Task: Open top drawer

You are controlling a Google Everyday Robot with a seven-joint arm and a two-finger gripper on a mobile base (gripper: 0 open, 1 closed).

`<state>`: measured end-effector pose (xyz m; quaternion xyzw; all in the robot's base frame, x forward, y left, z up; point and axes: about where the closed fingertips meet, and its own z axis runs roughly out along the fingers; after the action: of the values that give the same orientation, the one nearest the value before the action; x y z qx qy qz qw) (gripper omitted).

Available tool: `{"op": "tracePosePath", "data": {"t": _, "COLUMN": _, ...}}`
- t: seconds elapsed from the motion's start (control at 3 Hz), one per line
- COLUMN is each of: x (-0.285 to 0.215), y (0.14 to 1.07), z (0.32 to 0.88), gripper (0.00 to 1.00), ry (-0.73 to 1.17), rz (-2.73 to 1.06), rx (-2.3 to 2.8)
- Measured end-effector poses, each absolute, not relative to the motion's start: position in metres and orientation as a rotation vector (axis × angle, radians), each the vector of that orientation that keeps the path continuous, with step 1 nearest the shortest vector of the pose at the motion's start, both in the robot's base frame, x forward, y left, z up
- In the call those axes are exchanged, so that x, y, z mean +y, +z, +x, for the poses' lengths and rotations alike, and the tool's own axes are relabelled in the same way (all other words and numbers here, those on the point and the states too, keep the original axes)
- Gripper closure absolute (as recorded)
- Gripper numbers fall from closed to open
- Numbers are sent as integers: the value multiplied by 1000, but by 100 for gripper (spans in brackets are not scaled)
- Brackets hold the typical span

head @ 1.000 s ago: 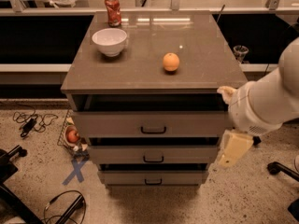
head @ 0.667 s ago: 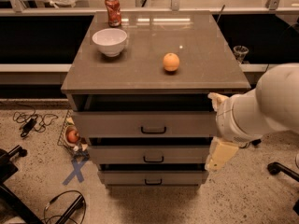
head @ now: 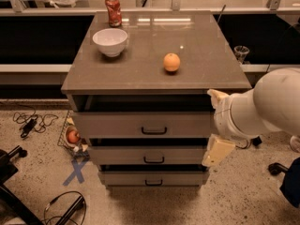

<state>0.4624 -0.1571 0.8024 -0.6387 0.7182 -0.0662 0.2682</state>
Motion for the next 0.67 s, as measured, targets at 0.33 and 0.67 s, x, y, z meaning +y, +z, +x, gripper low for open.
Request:
{"op": "tracePosePath", "data": {"t": 0.33, "x": -147, "y": 781, "z": 467, "gripper": 0, "ry": -153, "rz": -1740, "rx": 1963}}
{"op": "tracePosePath", "data": {"t": 0.67, "x": -138, "y": 721, "z": 484, "gripper": 0, "ry": -157, "rz": -1779, "rx": 1976}}
